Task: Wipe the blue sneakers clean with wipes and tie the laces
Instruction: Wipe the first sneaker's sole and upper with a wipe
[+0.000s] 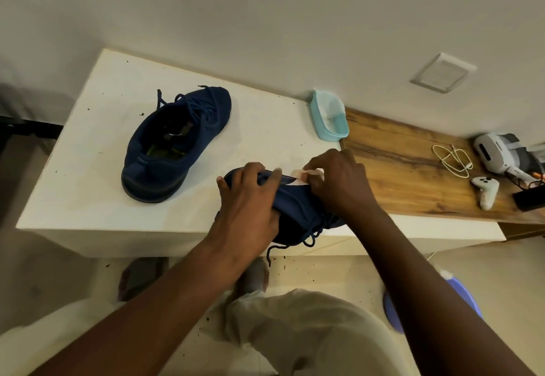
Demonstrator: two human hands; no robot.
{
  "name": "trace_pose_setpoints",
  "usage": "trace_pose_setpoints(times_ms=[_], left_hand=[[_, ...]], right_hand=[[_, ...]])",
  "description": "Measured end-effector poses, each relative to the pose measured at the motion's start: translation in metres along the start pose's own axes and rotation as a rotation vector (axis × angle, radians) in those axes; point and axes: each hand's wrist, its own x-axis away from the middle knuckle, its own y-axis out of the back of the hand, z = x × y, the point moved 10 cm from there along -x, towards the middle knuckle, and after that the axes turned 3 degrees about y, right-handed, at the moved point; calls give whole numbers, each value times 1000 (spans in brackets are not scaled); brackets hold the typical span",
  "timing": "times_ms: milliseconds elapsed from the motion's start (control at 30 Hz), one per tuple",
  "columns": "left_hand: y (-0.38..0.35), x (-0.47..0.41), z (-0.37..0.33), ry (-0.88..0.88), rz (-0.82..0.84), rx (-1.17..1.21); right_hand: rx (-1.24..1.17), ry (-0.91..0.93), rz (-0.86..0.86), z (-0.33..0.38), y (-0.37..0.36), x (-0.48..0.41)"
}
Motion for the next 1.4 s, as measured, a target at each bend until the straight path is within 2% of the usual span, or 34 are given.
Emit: trace_pose_setpoints(times_ms=[133,200,267,333,433,500,567,667,733,867,1000,1067,1167,1233,1333,1400], left_hand=[[8,-2,17,126,-7,244],[9,1,15,138,-37,281],[9,1,17,154,-69,307],[8,-1,24,183,-64,379],[9,-5,32,196,-76,471],[7,-7,31,189,-82,463],[6,-7,30,190,-93,438],[8,-3,27,185,-127,391],[9,-1,28,187,-124,425],[7,-3,28,180,-82,509],[0,-7,26,148,-56,474],[-4,-9,26,161,-39,468],[-6,-7,27,174,-18,461],[-6,-6,27,175,-17,457],[-3,-7,28,185,-40,462],[0,-9,28,191,-55,463]], right_hand=[[-292,73,12,49,-8,11],[-534,182,-9,83,-3,19],[-612,332,45,108,-1,25],[-505,296,98,97,-4,17],[-206,54,117,37,-5,1],[-159,-43,107,18,-6,-1],[-212,-7,82,40,-9,-1],[-435,226,82,106,-9,10],[-476,295,113,116,-7,11],[-162,61,118,32,-4,0],[-26,-157,-74,-32,15,18],[-154,-146,-140,-25,10,30],[-371,138,-140,27,4,54],[-383,211,-157,27,5,61],[-105,-27,-186,-26,6,53],[-158,-88,-168,-26,6,50]])
